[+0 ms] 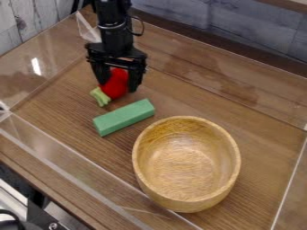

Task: Move the red fruit to the right

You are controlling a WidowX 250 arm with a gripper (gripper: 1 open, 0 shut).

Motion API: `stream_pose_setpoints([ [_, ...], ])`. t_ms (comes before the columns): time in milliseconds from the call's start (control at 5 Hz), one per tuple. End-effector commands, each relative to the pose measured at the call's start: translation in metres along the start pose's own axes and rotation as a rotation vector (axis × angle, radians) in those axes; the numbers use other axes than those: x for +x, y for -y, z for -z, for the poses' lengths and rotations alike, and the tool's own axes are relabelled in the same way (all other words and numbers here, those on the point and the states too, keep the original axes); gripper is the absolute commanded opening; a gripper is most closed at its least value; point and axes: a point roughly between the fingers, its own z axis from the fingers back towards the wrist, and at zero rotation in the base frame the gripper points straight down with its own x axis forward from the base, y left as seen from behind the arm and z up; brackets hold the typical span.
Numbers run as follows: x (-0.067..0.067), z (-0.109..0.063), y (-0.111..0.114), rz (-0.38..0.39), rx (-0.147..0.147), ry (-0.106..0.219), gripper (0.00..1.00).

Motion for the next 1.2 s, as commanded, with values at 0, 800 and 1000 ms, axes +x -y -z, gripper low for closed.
stream_pose_setpoints([
  [0,0.004,-0.011,0.013,0.066,0.008,0.056,0.0],
  [800,0.018,-0.071,0.025,-0.137,-0.037,0.119,0.0],
  [1000,0.015,-0.083,0.057,-0.089,-0.069,0.106,0.0],
])
